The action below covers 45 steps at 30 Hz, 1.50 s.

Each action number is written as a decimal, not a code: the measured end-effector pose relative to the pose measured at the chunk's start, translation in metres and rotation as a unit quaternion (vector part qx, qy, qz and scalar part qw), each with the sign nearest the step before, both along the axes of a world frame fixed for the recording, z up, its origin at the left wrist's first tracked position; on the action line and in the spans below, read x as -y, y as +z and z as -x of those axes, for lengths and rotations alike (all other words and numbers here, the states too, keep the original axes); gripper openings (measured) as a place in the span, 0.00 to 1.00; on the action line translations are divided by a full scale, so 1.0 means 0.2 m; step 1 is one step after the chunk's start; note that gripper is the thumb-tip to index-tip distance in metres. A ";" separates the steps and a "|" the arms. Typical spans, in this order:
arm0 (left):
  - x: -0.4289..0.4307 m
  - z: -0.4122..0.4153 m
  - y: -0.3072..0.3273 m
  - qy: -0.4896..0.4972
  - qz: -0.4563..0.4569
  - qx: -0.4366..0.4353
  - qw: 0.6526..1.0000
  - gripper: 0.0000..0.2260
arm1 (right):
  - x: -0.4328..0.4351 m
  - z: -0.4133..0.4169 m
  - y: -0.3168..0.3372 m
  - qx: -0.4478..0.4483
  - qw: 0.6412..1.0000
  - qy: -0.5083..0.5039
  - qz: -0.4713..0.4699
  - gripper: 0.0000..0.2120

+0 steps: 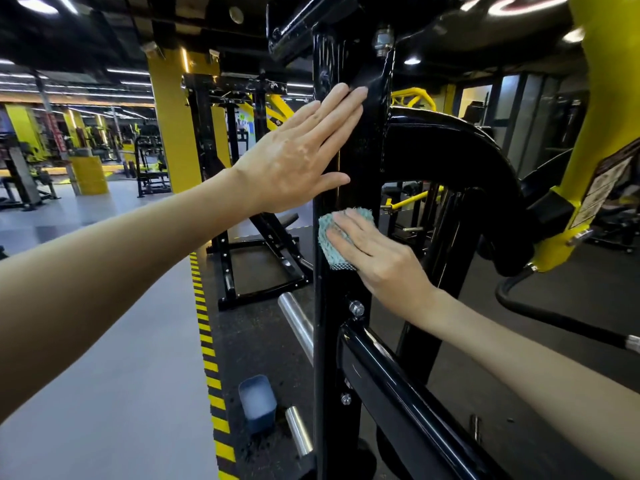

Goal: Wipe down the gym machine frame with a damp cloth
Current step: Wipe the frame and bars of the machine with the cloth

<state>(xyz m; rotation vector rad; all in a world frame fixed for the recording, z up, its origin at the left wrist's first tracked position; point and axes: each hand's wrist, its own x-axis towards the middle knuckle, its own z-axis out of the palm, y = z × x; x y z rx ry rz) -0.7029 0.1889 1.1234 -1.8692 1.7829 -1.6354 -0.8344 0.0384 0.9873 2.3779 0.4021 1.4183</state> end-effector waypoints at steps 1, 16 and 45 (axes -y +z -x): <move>0.00 0.00 0.00 -0.004 0.002 0.001 1.000 0.34 | 0.00 0.00 -0.05 -0.013 1.000 0.004 -0.005 0.19; 0.13 0.05 -0.31 -0.160 -0.007 -0.059 0.985 0.23 | -0.15 0.37 0.04 -0.307 0.901 -0.264 -0.156 0.26; 0.19 0.06 -0.99 -0.316 -0.137 -0.159 0.925 0.20 | -0.70 0.22 -0.49 -0.093 0.798 -0.518 -0.293 0.14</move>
